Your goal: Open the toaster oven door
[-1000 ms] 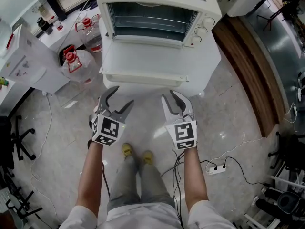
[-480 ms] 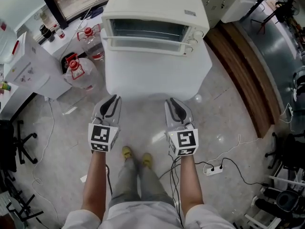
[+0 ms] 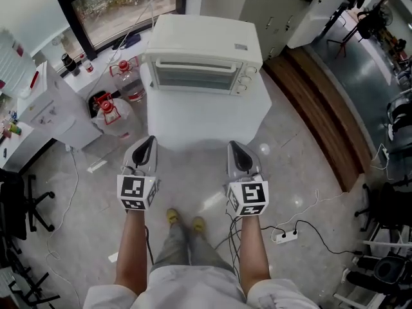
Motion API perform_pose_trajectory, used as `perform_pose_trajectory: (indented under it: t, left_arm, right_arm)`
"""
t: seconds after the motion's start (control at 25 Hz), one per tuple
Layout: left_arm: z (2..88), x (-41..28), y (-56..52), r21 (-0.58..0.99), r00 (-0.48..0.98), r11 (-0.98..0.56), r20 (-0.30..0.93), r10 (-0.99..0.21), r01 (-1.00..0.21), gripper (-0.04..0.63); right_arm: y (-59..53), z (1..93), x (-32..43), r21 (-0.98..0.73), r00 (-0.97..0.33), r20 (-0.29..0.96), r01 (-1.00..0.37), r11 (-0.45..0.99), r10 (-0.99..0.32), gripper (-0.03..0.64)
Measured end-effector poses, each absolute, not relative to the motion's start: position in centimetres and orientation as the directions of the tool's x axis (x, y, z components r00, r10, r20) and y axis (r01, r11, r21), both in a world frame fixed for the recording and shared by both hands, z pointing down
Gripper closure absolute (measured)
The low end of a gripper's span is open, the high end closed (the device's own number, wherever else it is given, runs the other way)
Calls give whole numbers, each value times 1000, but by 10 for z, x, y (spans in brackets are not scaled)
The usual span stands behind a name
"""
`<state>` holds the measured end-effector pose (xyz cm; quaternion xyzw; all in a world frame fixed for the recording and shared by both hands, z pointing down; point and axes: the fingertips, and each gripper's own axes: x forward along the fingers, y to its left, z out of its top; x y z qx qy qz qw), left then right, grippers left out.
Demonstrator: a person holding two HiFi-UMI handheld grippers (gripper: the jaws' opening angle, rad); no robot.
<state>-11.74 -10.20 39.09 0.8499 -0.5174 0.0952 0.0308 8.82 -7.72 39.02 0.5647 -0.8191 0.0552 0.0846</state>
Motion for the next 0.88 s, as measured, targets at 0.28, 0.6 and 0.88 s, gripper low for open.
perform_pose_trajectory:
  t: [0.28, 0.6, 0.88]
  left_arm:
    - [344, -121, -83, -53, 448, -460, 153, -881, -886, 597]
    - [299, -127, -69, -62, 453, -462, 119, -884, -885, 597]
    - [265, -128, -67, -72, 477, -483, 84, -875, -873, 597]
  right_arm:
    - [-55, 346, 100, -3, -295, 176, -954, 299, -939, 615]
    - [-40, 293, 108, 3, -253, 117, -967, 255, -960, 615]
    - [-32, 265, 111, 16, -227, 91, -973, 230, -970, 615]
